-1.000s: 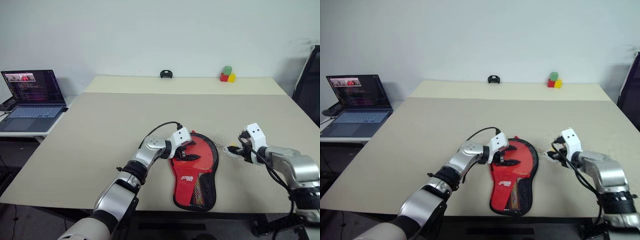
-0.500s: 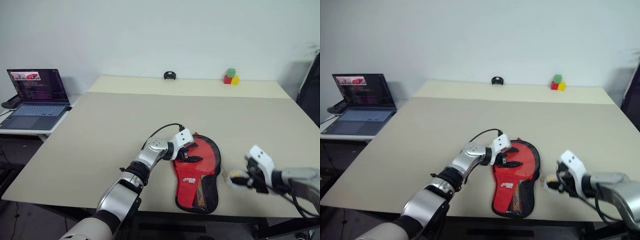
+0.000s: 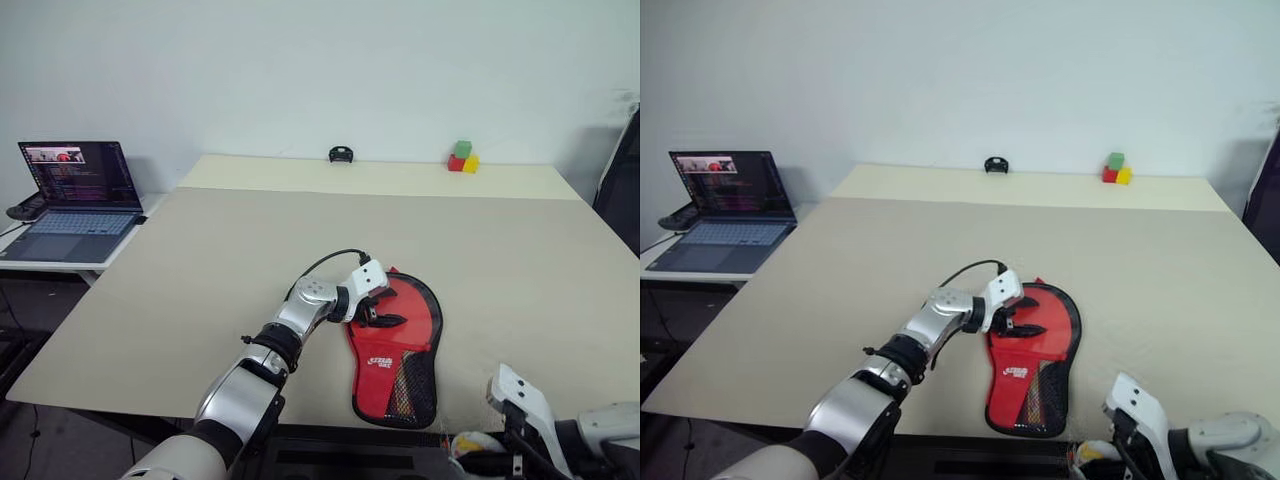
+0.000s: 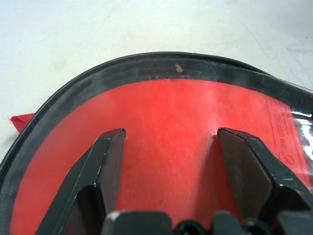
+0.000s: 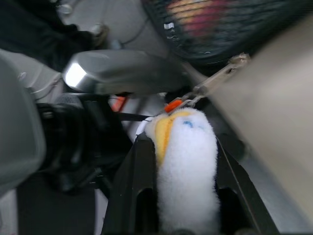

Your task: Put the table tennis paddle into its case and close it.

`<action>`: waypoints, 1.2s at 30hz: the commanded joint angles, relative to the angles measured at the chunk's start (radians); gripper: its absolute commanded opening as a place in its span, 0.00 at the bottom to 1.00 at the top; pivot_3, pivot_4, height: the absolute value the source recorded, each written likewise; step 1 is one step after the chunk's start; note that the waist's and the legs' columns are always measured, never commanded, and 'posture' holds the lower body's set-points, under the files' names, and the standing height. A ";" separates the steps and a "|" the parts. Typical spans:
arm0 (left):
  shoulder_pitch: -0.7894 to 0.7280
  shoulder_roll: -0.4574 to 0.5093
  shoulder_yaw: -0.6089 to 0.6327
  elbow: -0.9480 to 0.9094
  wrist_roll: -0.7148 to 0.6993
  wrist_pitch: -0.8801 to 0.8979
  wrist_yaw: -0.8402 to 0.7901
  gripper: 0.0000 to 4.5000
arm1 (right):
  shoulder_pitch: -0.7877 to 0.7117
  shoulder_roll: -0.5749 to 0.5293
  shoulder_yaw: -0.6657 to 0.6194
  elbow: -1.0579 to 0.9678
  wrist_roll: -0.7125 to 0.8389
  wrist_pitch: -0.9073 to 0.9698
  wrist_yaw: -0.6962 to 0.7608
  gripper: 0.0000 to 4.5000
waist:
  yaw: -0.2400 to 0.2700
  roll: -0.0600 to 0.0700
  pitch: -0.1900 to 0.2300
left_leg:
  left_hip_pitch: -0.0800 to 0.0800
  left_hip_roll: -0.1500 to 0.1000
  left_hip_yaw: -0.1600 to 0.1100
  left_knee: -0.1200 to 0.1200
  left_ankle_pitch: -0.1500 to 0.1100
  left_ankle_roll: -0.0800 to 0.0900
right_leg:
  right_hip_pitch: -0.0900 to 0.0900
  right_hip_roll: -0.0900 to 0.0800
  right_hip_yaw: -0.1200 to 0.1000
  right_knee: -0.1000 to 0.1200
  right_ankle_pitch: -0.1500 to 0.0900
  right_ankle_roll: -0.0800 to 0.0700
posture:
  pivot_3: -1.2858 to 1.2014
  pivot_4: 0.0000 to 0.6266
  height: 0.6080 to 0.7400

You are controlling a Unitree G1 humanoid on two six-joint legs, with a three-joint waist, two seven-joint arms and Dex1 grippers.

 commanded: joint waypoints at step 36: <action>0.080 0.031 -0.042 0.017 0.055 0.015 -0.034 0.73 | -0.334 0.056 -0.003 0.130 0.117 -0.189 -0.159 0.86 | -0.001 0.002 0.001 | 0.005 0.000 -0.003 0.000 -0.005 -0.002 | 0.007 -0.001 -0.002 -0.002 -0.003 0.001 | 0.52 0.24 1.00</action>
